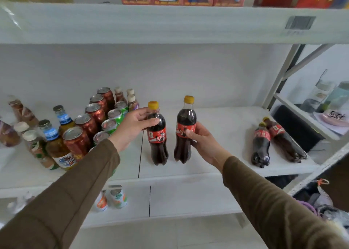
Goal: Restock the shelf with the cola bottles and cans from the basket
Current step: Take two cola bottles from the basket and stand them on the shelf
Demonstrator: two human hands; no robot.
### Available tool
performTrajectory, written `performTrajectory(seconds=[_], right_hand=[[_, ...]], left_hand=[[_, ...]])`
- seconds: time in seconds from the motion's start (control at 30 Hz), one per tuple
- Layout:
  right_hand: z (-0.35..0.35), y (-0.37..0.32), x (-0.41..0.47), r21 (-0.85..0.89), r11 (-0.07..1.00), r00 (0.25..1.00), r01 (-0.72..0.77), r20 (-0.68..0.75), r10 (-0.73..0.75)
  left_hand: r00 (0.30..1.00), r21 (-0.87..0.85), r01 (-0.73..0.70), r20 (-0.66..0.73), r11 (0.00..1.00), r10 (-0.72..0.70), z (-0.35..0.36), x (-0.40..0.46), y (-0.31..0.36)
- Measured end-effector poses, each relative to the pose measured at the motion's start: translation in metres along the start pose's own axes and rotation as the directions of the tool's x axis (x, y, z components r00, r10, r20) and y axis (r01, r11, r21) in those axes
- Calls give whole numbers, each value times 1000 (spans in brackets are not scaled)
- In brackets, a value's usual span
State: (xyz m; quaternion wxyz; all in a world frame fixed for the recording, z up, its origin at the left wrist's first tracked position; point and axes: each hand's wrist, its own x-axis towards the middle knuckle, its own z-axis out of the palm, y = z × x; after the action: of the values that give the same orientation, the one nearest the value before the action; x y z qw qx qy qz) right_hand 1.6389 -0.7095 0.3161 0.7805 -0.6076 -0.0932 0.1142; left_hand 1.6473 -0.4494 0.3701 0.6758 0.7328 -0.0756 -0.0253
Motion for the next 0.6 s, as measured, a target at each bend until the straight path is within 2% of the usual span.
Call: performTrajectory(seconds=[0.27, 0.6], right_hand=[[-21, 2, 96, -74, 997, 999, -15, -31, 13], [-43, -5, 171, -174, 985, 1000, -9, 20, 12]], left_hand=[[1000, 33, 8, -7, 999, -7, -17, 89, -8], [995, 109, 16, -100, 994, -5, -22, 148, -12]])
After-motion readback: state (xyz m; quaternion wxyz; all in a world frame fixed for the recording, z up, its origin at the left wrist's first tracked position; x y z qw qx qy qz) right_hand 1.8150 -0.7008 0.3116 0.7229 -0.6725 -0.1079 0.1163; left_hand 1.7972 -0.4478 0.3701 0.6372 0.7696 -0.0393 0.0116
